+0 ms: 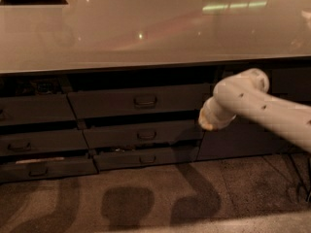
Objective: Open top drawer
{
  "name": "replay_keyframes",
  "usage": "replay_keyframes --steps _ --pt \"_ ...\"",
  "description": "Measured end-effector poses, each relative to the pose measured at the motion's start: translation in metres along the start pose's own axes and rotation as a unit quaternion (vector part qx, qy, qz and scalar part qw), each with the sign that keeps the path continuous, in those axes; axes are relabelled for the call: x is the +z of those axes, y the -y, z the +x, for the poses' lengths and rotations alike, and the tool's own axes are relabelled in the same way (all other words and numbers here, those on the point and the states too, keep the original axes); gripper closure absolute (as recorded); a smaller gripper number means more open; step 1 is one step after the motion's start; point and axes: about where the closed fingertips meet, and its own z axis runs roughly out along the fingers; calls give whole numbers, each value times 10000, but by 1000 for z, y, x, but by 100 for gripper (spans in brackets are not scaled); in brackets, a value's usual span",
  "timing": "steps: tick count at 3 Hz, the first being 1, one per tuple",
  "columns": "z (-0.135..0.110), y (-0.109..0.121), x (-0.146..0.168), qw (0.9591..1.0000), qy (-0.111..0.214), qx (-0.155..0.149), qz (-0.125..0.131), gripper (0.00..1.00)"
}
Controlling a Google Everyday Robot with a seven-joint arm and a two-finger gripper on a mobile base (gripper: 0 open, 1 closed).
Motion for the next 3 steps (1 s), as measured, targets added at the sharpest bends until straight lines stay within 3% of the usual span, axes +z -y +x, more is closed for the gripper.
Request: replay_keyframes --steps 1,2,3 --pt "-19 -42 23 9990 86 -159 -408 84" --pt "-19 -42 22 9990 91 -158 -407 51" --pt "-19 -42 22 9990 91 -158 -407 29"
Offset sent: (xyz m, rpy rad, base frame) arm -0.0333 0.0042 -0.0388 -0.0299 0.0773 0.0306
